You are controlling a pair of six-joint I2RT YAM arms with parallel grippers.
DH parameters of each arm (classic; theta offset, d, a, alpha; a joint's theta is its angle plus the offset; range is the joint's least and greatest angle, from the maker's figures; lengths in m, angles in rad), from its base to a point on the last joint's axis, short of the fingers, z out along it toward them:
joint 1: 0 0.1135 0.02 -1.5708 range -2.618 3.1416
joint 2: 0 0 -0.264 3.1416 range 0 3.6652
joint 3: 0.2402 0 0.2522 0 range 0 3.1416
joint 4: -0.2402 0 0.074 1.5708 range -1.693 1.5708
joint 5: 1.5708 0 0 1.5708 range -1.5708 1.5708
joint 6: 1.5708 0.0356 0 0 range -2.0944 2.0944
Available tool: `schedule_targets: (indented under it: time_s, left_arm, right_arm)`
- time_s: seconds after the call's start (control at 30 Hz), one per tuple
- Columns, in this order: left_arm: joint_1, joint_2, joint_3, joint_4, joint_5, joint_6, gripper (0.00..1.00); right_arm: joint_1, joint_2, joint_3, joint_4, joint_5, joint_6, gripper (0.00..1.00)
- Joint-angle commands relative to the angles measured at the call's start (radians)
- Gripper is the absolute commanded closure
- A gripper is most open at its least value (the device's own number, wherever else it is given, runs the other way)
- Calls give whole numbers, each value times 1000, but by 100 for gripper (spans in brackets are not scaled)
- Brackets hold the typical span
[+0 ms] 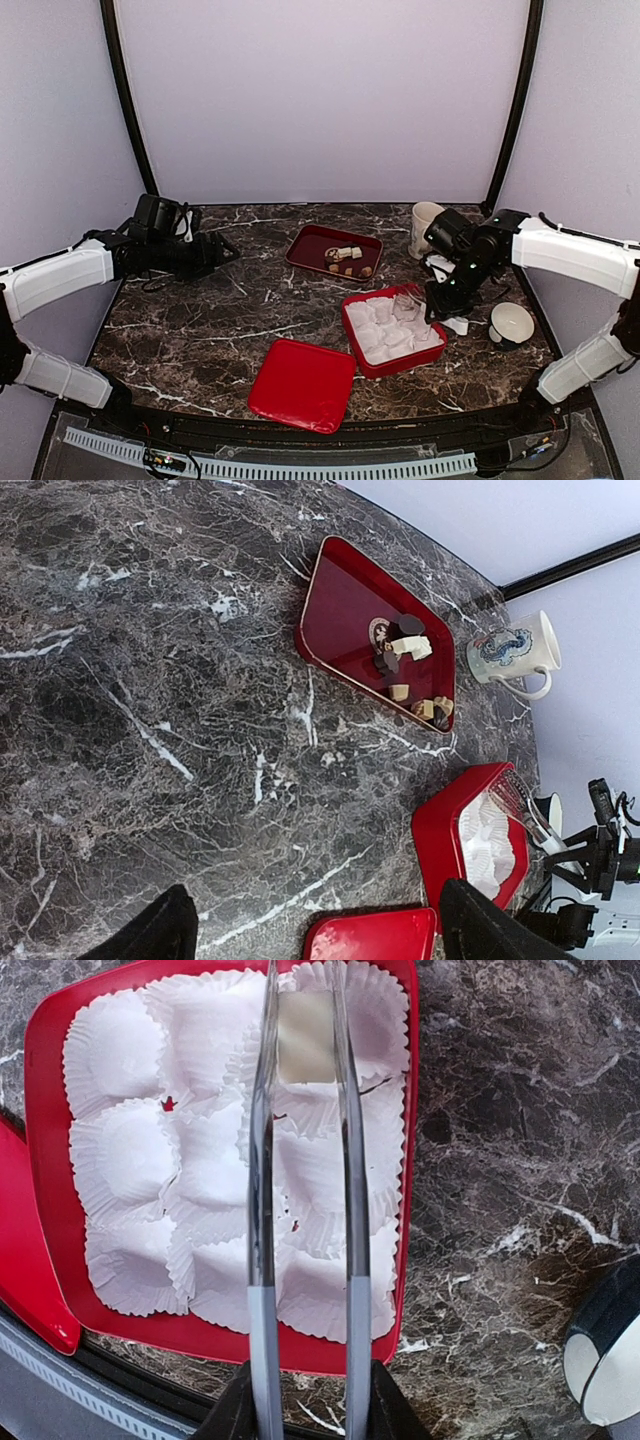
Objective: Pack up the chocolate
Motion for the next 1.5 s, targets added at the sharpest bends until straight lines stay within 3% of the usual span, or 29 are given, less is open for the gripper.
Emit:
schedule_targets:
  time_s: [0.0,0.3,0.53,0.93,1.47]
  left_arm:
    - [5,8,-4,-7,-1,4,14]
    - [5,23,5,1,7,3,14]
    - [6,26,1,11,10,-2,14]
    - [6,21,20,-3,-36,-15,14]
    - [12,118,99,-17,-63,-6,14]
  right_arm:
    - [6,-3,-15,26,3,-5,69]
    - [7,-25,62,-39,7,-13,63]
    - [6,-30,255,-110,12,-32,63]
    - [-8,270,546,-108,46,-170,63]
    - [-135,573,690,3,-34,-254,63]
